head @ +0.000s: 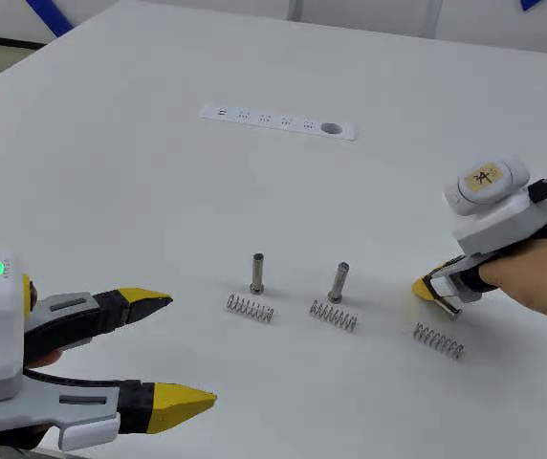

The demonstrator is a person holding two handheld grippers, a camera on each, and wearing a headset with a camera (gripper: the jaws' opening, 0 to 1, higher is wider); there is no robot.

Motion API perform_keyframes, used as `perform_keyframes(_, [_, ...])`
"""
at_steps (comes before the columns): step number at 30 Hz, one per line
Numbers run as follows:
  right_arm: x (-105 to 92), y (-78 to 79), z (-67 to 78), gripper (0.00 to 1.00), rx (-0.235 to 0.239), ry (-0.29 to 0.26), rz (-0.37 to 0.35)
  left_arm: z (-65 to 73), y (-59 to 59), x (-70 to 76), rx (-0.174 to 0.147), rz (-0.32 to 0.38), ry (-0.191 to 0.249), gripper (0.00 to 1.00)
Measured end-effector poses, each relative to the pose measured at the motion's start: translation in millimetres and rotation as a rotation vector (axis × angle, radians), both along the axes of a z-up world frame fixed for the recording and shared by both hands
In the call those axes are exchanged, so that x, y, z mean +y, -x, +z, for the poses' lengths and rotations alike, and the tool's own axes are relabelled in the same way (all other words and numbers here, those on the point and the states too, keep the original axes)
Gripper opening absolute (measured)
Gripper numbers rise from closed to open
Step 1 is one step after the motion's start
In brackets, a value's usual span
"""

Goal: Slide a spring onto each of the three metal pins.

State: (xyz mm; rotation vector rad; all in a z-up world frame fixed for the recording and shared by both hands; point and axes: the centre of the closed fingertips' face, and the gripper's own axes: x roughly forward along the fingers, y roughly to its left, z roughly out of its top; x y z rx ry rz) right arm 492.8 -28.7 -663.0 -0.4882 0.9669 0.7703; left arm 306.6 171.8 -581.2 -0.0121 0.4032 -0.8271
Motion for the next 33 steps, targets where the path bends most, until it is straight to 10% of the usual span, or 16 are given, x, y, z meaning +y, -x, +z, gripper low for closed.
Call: perform_keyframes(33, [1.2, 19.3, 45.7, 0.09, -0.107, -0.144, -0.038, 6.6, 1.5, -3.2, -0.021, -0.023, -0.009, 0.68])
